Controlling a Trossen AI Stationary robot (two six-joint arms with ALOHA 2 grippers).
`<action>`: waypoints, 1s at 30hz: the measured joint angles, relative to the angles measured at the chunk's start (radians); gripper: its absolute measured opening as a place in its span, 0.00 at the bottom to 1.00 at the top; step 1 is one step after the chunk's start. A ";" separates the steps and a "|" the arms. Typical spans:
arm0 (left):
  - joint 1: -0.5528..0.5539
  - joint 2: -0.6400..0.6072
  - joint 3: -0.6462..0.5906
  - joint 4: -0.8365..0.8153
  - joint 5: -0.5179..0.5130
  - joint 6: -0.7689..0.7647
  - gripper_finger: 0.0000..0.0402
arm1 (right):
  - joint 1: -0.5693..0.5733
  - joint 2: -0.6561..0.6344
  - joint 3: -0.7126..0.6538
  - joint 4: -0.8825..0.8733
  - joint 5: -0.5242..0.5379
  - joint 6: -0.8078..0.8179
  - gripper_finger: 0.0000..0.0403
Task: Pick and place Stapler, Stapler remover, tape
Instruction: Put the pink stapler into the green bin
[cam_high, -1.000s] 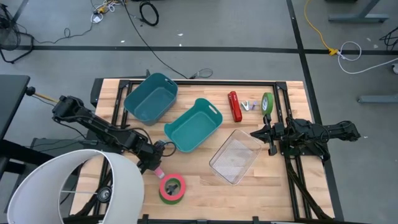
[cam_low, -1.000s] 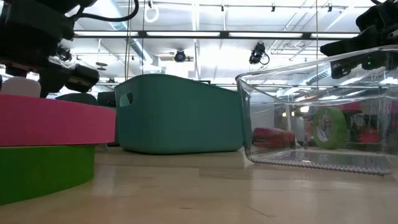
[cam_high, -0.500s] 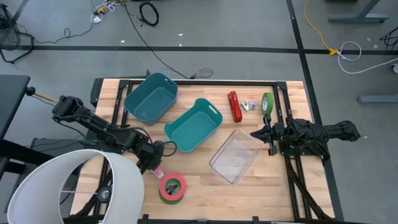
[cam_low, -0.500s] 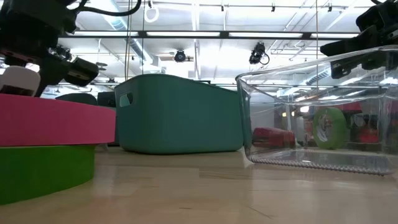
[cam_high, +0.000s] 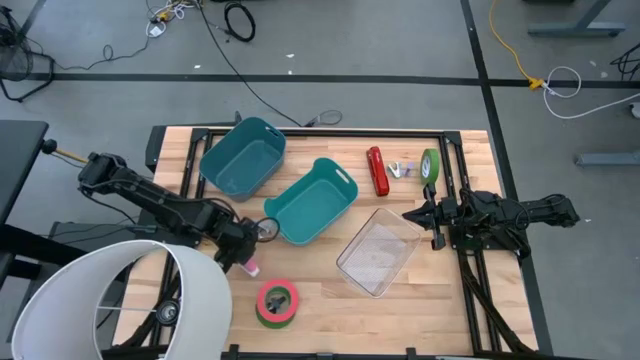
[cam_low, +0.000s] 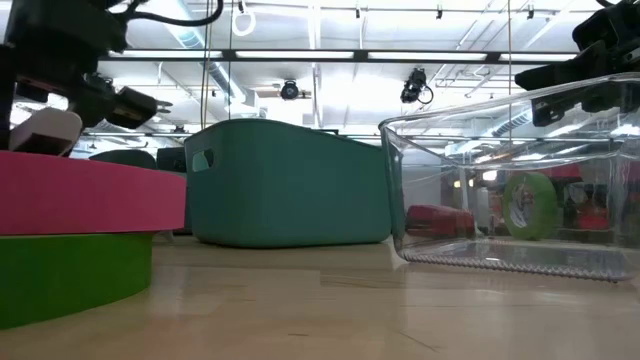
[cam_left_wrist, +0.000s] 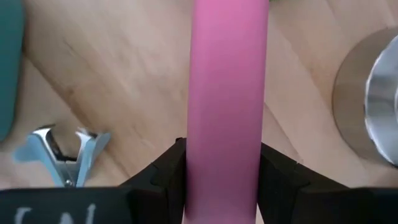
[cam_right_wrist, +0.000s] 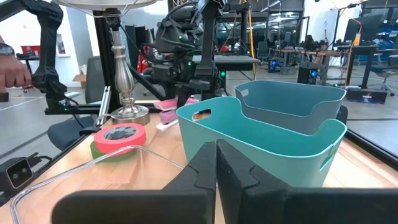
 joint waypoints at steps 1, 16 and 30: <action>0.006 0.000 0.000 -0.006 -0.014 0.000 0.37 | 0.000 0.000 0.000 0.000 0.000 0.000 0.04; 0.130 -0.094 -0.003 -0.081 -0.077 -0.002 0.38 | 0.000 0.000 0.000 0.000 0.000 0.000 0.04; 0.232 -0.244 -0.003 -0.164 -0.148 -0.071 0.37 | 0.000 0.000 0.000 0.000 0.000 -0.003 0.04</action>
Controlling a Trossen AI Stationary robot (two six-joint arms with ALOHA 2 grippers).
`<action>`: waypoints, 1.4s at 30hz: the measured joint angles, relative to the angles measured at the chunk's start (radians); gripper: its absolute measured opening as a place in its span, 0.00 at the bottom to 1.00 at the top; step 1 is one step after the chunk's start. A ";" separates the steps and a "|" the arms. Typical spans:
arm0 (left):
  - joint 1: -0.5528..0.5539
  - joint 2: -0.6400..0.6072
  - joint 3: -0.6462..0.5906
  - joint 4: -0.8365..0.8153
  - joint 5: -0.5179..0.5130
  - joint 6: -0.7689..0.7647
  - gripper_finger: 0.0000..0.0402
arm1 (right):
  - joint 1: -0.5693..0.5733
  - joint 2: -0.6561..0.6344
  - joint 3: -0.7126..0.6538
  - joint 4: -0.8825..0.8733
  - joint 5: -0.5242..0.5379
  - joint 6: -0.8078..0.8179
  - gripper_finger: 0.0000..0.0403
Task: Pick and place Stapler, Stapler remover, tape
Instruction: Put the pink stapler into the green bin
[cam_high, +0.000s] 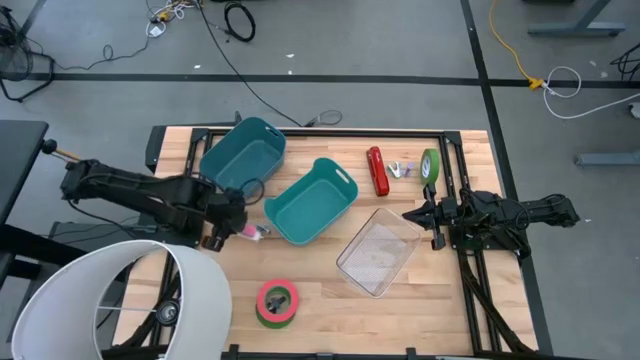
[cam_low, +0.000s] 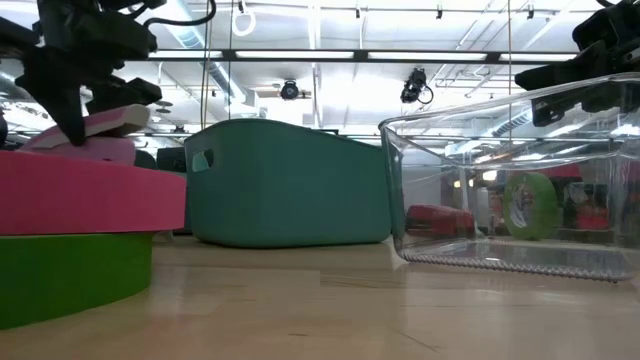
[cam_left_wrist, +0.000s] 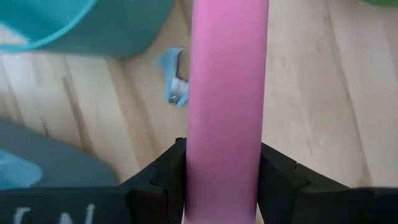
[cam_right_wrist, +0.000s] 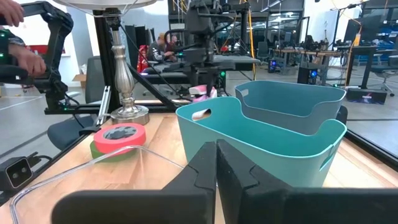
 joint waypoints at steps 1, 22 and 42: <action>0.007 -0.004 0.000 -0.001 0.000 -0.009 0.38 | 0.000 0.000 0.000 0.000 0.000 0.000 0.04; 0.035 -0.057 0.082 -0.032 -0.078 -0.009 0.38 | 0.000 0.000 0.000 0.000 0.000 0.003 0.04; 0.128 -0.068 0.153 -0.048 -0.260 -0.003 0.38 | 0.000 0.000 0.000 0.000 0.000 0.000 0.04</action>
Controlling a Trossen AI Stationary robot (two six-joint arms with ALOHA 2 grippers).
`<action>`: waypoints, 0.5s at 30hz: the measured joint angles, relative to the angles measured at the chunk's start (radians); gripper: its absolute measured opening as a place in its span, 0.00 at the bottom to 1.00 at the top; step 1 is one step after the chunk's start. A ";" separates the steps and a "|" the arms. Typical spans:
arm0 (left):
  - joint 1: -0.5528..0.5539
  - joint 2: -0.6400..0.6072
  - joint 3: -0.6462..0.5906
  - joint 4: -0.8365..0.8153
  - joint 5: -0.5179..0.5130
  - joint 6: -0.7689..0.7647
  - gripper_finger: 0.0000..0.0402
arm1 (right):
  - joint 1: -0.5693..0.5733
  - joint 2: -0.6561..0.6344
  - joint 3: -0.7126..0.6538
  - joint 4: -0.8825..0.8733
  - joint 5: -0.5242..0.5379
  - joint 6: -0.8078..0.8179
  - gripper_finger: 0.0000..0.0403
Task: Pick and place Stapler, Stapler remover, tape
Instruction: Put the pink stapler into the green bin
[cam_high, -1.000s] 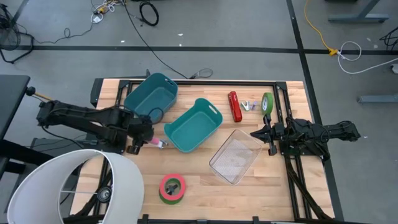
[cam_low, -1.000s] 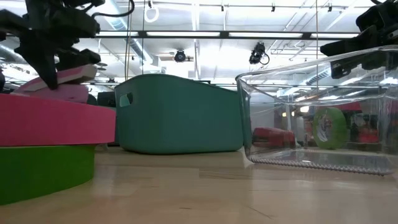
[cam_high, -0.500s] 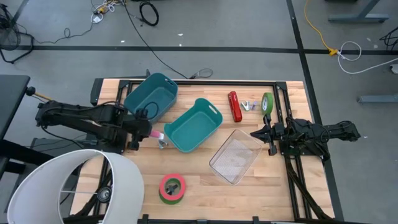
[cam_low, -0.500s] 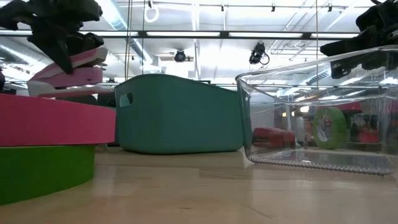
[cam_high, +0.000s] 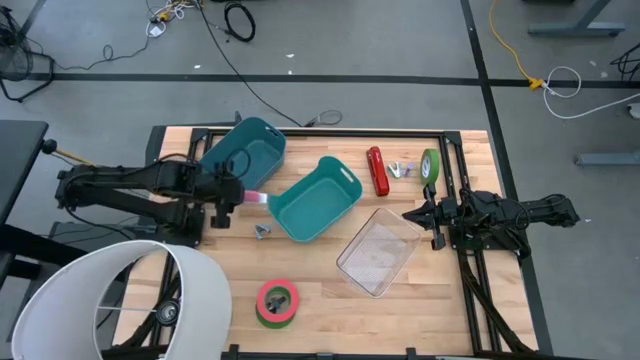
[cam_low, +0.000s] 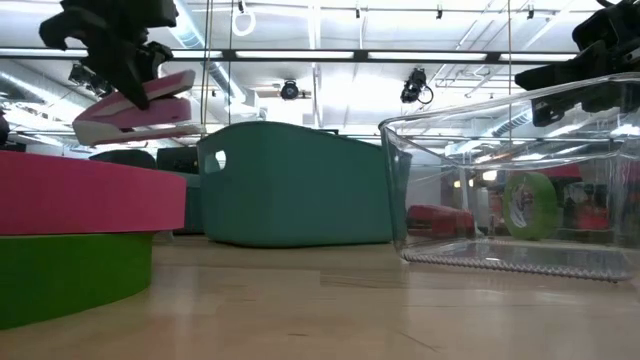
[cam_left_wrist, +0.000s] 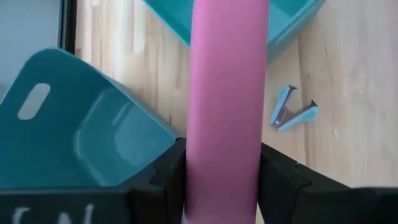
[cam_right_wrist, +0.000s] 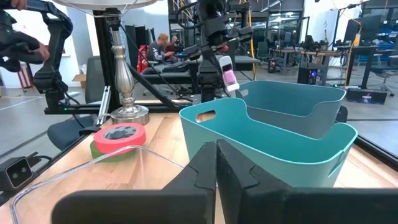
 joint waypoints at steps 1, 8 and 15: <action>0.004 0.000 0.000 -0.004 -0.006 0.006 0.38 | 0.000 0.000 0.000 0.000 0.000 0.000 0.04; 0.049 0.000 0.000 0.076 -0.209 0.051 0.39 | 0.000 0.000 0.000 0.000 0.000 0.001 0.04; 0.125 0.002 0.000 0.281 -0.161 0.151 0.38 | 0.000 0.000 0.000 0.000 0.000 0.003 0.04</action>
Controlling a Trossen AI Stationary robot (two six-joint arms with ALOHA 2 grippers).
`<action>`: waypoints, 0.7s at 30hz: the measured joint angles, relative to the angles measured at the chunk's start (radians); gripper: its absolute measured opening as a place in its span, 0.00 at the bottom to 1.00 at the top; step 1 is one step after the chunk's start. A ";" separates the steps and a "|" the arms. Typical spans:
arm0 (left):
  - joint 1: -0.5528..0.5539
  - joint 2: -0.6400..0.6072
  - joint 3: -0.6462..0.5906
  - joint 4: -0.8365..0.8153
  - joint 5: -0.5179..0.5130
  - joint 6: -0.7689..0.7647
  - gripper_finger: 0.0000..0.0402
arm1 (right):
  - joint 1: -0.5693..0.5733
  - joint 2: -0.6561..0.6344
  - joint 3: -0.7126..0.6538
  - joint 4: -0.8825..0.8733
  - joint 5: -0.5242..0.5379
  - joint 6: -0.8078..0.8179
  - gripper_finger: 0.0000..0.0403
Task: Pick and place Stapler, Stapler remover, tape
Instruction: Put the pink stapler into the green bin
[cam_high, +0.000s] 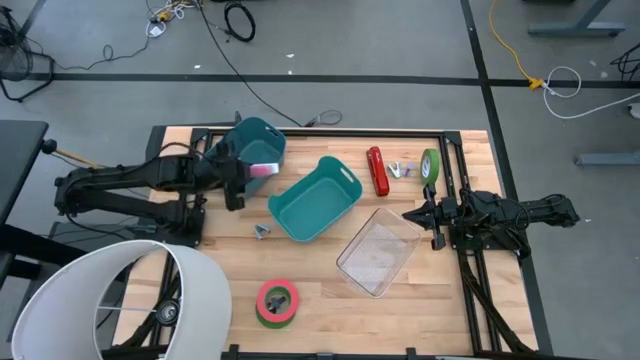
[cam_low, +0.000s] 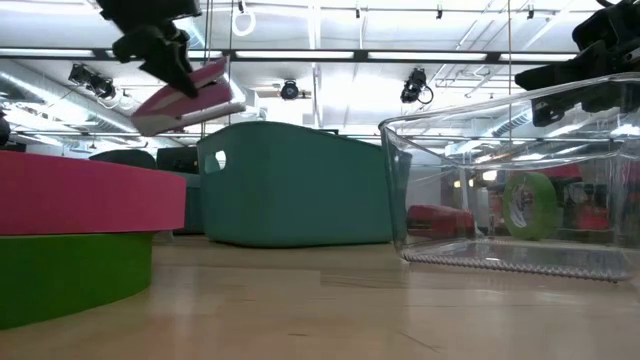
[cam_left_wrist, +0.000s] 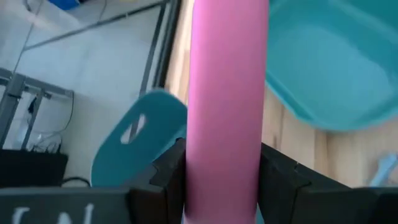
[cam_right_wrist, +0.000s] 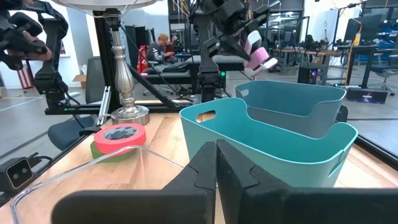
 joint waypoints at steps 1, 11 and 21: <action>0.010 0.000 0.000 0.022 0.016 0.011 0.39 | 0.000 0.000 0.000 0.000 0.000 0.000 0.04; 0.092 0.073 0.000 0.236 0.154 0.039 0.39 | 0.000 0.000 0.000 0.000 0.001 0.000 0.04; 0.142 0.198 0.000 0.513 0.369 -0.004 0.39 | 0.000 0.000 0.000 0.000 -0.001 -0.001 0.04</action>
